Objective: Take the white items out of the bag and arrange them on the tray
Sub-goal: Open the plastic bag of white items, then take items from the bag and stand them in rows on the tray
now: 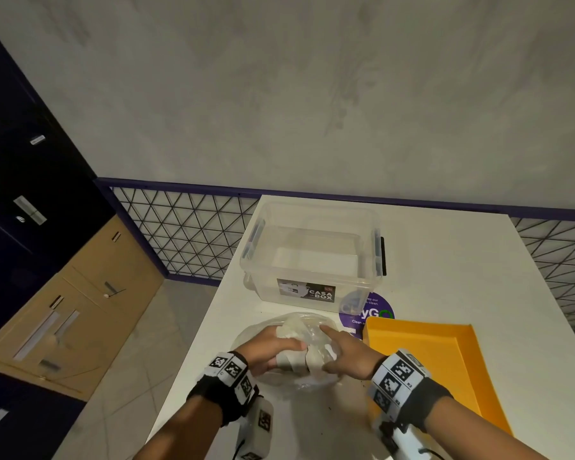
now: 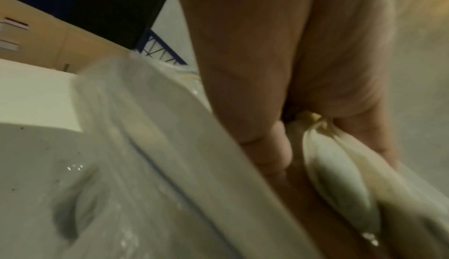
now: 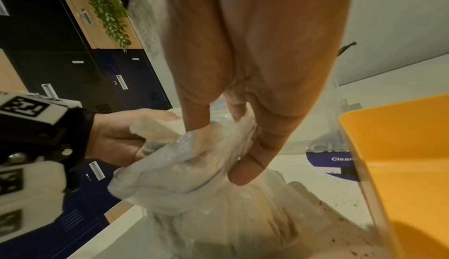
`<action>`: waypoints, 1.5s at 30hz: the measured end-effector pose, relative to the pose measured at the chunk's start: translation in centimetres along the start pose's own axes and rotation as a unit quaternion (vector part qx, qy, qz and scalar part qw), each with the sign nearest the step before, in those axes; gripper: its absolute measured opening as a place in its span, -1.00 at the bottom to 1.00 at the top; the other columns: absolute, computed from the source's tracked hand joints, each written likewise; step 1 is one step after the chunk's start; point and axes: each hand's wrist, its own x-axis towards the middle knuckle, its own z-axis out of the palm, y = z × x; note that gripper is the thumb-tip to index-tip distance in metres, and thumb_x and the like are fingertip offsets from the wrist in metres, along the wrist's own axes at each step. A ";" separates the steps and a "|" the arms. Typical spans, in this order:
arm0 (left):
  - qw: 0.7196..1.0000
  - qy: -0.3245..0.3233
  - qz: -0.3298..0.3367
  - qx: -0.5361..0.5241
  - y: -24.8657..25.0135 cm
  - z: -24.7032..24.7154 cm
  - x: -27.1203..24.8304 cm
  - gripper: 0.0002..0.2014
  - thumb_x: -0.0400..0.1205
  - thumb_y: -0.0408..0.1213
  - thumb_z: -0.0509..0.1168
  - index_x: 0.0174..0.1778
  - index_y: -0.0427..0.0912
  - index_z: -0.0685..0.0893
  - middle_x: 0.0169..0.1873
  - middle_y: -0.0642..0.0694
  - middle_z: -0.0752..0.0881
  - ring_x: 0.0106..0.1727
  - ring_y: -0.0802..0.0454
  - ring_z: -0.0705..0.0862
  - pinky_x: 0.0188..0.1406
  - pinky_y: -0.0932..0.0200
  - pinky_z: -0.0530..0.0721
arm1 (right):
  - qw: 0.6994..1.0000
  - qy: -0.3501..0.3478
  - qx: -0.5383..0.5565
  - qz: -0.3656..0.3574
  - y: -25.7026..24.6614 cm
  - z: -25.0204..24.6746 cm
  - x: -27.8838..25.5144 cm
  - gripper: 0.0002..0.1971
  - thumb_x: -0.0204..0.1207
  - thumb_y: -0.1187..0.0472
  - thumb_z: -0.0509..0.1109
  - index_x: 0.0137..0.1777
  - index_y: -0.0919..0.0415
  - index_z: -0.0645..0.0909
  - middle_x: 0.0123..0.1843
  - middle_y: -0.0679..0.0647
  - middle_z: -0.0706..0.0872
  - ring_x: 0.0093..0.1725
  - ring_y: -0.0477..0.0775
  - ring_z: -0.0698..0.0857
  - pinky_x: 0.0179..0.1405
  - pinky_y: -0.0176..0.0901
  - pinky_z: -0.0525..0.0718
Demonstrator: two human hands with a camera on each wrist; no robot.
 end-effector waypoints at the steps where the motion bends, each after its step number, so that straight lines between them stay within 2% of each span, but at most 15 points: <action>1: 0.999 -0.011 -0.009 -0.039 0.3 -0.4 -0.3 -0.68 0.53 -0.50 0.37 0.22 -0.30 0.65 0.08 -0.31 0.77 0.09 -0.19 0.75 -0.07 -0.01 0.77 | 1.000 -0.002 0.006 0.001 0.1 -0.1 0.0 -0.15 0.46 0.23 0.44 0.63 0.07 -0.01 0.49 0.21 0.35 0.33 0.19 0.54 0.22 -0.10 0.63; 3: 0.994 -0.030 -0.015 -0.100 1.0 -1.0 -1.0 -0.69 0.55 -0.52 0.35 0.22 -0.35 0.60 0.11 -0.43 0.73 0.08 -0.33 0.74 -0.11 -0.10 0.79 | 1.000 -0.007 0.010 -0.004 0.4 -0.3 0.1 -0.18 0.47 0.23 0.43 0.63 0.03 0.03 0.50 0.20 0.35 0.33 0.21 0.56 0.24 -0.08 0.63; 5: 0.988 -0.046 -0.020 -0.145 1.3 -1.6 -1.6 -0.72 0.59 -0.53 0.29 0.22 -0.34 0.57 0.06 -0.46 0.72 0.02 -0.38 0.74 -0.18 -0.06 0.80 | 1.000 -0.005 -0.003 -0.009 0.5 -0.3 0.2 -0.22 0.49 0.20 0.41 0.62 -0.04 0.05 0.46 0.22 0.38 0.31 0.18 0.56 0.22 -0.14 0.60; 10: 0.986 -0.031 -0.035 -0.159 0.6 -2.1 -2.0 -0.63 0.60 -0.52 0.28 0.34 -0.38 0.49 0.13 -0.51 0.69 0.09 -0.43 0.73 -0.12 -0.10 0.80 | 0.999 0.017 -0.035 -0.027 0.6 0.2 0.5 -0.28 0.51 0.17 0.36 0.59 -0.13 0.10 0.19 0.18 0.42 0.08 0.07 0.48 0.05 -0.28 0.38; 13: 0.982 -0.020 -0.036 -0.182 0.6 -1.6 -2.3 -0.62 0.61 -0.52 0.28 0.36 -0.40 0.47 0.17 -0.50 0.68 0.09 -0.40 0.74 -0.14 -0.06 0.80 | 0.998 0.037 -0.027 -0.039 0.8 0.3 0.3 -0.42 0.54 0.13 0.33 0.53 -0.14 0.26 0.29 0.17 0.44 0.21 0.12 0.52 0.11 -0.26 0.39; 17: 0.974 -0.046 -0.029 -0.218 1.4 -0.8 -3.3 -0.58 0.61 -0.47 0.29 0.39 -0.45 0.46 0.21 -0.51 0.66 0.11 -0.36 0.75 -0.24 0.06 0.81 | 0.993 0.087 -0.049 -0.062 0.5 -0.4 -1.0 -0.63 0.59 0.11 0.27 0.39 -0.08 0.46 0.33 0.09 0.39 0.39 0.10 0.40 0.37 -0.20 0.32; 20: 0.970 -0.064 -0.027 -0.235 2.3 0.2 -3.9 -0.59 0.62 -0.42 0.28 0.38 -0.45 0.47 0.21 -0.49 0.67 0.12 -0.33 0.75 -0.27 0.07 0.82 | 0.979 0.164 -0.009 -0.124 0.0 -1.3 -2.2 -0.79 0.58 0.17 0.30 0.19 -0.02 0.60 0.17 0.00 0.45 0.27 -0.01 0.43 0.22 -0.32 0.34; 23: 0.965 -0.078 -0.021 -0.251 3.5 1.4 -4.1 -0.68 0.64 -0.39 0.26 0.29 -0.42 0.54 0.15 -0.47 0.70 0.08 -0.31 0.77 -0.33 0.08 0.80 | 0.954 0.227 0.035 -0.194 -0.9 -2.8 -3.8 -0.83 0.57 0.19 0.33 -0.05 -0.17 0.58 0.04 -0.03 0.55 0.03 -0.18 0.48 -0.03 -0.47 0.38; 25: 0.965 -0.084 -0.017 -0.246 4.1 2.4 -3.9 -0.73 0.61 -0.39 0.28 0.21 -0.40 0.58 0.08 -0.45 0.73 0.02 -0.29 0.79 -0.36 0.10 0.79 | 0.939 0.241 0.069 -0.234 -1.6 -3.7 -4.8 -0.76 0.56 0.24 0.33 -0.08 -0.22 0.57 -0.05 -0.06 0.56 -0.12 -0.18 0.50 -0.13 -0.48 0.44; 28: 0.978 -0.100 0.004 -0.182 4.5 4.0 -3.5 -0.72 0.62 -0.40 0.30 0.26 -0.31 0.59 0.07 -0.34 0.76 0.01 -0.25 0.80 -0.34 0.13 0.78 | 0.933 0.234 0.081 -0.261 -2.7 -4.7 -6.1 -0.79 0.58 0.24 0.32 0.01 -0.14 0.66 -0.13 -0.19 0.52 -0.21 -0.16 0.50 -0.17 -0.37 0.53; 31: 0.985 -0.117 0.022 -0.123 4.9 5.7 -3.1 -0.75 0.61 -0.48 0.31 0.21 -0.30 0.61 0.01 -0.30 0.77 -0.03 -0.22 0.79 -0.33 0.12 0.77 | 0.941 0.218 0.031 -0.256 -3.1 -5.0 -6.4 -0.81 0.56 0.14 0.35 0.13 -0.03 0.67 -0.11 -0.17 0.53 -0.08 -0.22 0.49 -0.03 -0.35 0.48; 34: 0.990 -0.117 0.022 -0.074 5.0 7.1 -2.6 -0.74 0.56 -0.56 0.33 0.15 -0.31 0.62 -0.01 -0.35 0.75 -0.02 -0.21 0.78 -0.33 0.12 0.77 | 0.951 0.225 -0.003 -0.213 -2.4 -4.8 -6.4 -0.80 0.50 0.07 0.41 0.11 -0.01 0.66 -0.04 0.02 0.57 0.03 -0.09 0.50 0.07 -0.21 0.49; 36: 0.989 -0.133 0.015 -0.071 5.0 7.7 -2.4 -0.70 0.55 -0.56 0.35 0.19 -0.29 0.59 0.02 -0.39 0.73 -0.01 -0.23 0.78 -0.33 0.12 0.78 | 0.953 0.235 0.007 -0.192 -1.8 -4.8 -6.5 -0.83 0.45 0.11 0.46 0.04 0.02 0.66 -0.06 0.03 0.59 -0.06 -0.12 0.49 -0.02 -0.21 0.51; 41: 0.980 -0.175 -0.016 -0.092 4.8 8.7 -2.0 -0.64 0.61 -0.41 0.34 0.33 -0.26 0.54 0.03 -0.24 0.77 0.03 -0.17 0.79 -0.21 0.16 0.80 | 0.949 0.249 0.109 -0.157 -0.4 -5.4 -7.3 -0.89 0.45 0.31 0.45 -0.10 0.08 0.66 -0.21 -0.11 0.63 -0.28 -0.35 0.54 -0.25 -0.54 0.48; 45: 0.970 -0.182 -0.042 -0.157 4.7 9.2 -1.7 -0.65 0.64 -0.25 0.27 0.35 -0.22 0.53 0.11 -0.34 0.74 0.05 -0.23 0.78 -0.07 0.10 0.78 | 0.937 0.266 0.183 -0.137 1.1 -5.9 -7.9 -0.88 0.44 0.35 0.45 -0.15 0.09 0.65 -0.21 0.04 0.63 -0.29 -0.16 0.51 -0.28 -0.53 0.51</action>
